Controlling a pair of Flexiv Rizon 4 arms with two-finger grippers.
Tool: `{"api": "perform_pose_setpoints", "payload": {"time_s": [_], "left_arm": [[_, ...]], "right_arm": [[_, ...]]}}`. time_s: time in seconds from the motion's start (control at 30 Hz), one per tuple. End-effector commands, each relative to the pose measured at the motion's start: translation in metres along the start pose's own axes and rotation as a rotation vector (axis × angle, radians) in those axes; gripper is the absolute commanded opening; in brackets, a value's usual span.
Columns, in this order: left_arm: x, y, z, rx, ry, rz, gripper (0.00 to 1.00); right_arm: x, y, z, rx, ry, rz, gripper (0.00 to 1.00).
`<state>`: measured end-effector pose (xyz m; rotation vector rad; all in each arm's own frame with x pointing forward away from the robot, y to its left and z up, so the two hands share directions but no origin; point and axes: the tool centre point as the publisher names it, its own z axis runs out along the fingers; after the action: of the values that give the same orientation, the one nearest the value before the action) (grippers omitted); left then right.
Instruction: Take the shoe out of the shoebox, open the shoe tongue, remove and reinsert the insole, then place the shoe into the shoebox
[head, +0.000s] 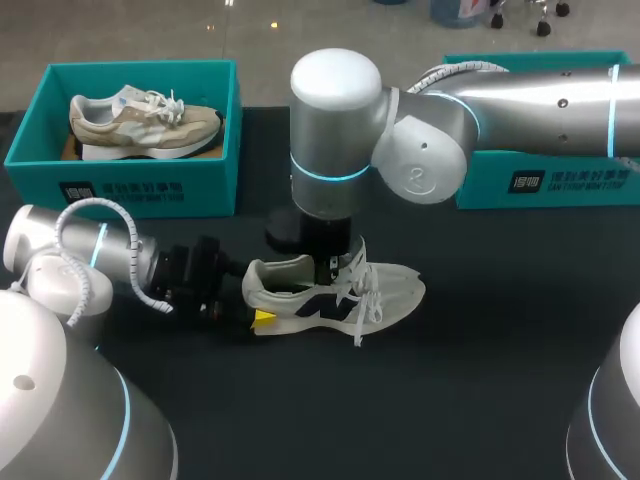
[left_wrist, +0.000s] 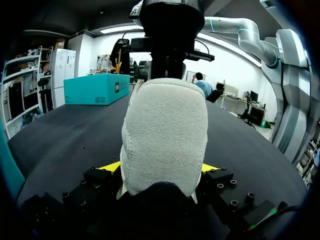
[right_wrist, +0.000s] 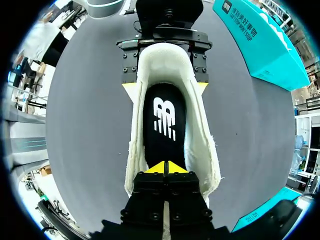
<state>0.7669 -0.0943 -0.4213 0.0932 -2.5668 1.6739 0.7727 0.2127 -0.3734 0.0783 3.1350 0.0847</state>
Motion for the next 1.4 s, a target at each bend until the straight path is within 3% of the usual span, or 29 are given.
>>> {"api": "perform_pose_setpoints", "payload": {"time_s": [0.03,0.4,0.43,0.47,0.8,1.07,1.13,1.23,1.33,1.4], "left_arm": [[-0.002,0.004,0.001,-0.003,0.0,-0.001,0.0],[-0.002,0.004,0.001,-0.003,0.0,-0.001,0.0],[-0.002,0.004,0.001,-0.003,0.0,-0.001,0.0],[-0.002,0.004,0.001,-0.003,0.0,-0.001,0.0],[-0.002,0.004,0.001,-0.003,0.0,-0.001,0.0],[-0.002,0.004,0.001,-0.003,0.0,-0.001,0.0],[-0.002,0.004,0.001,-0.003,0.0,-0.001,0.0],[-0.002,0.004,0.001,-0.003,0.0,-0.001,0.0],[-0.002,0.004,0.001,-0.003,0.0,-0.001,0.0],[-0.002,0.004,0.001,-0.003,0.0,-0.001,0.0]], "right_arm": [[-0.005,0.012,0.015,0.004,0.015,-0.004,0.0],[0.001,0.02,0.032,0.049,0.047,-0.024,0.0],[0.0,0.02,0.032,0.047,0.041,-0.016,0.17],[-0.002,0.019,0.031,0.046,0.038,-0.012,0.26],[-0.008,0.019,0.03,0.06,0.006,-0.001,0.31],[0.001,0.021,0.07,0.101,0.112,-0.026,0.55],[0.004,0.02,0.078,0.103,0.13,-0.024,0.54],[0.007,0.017,0.085,0.116,0.149,-0.012,0.39],[0.009,0.012,0.09,0.137,0.16,-0.001,0.05],[0.01,0.01,0.092,0.14,0.164,0.004,0.0]]}}
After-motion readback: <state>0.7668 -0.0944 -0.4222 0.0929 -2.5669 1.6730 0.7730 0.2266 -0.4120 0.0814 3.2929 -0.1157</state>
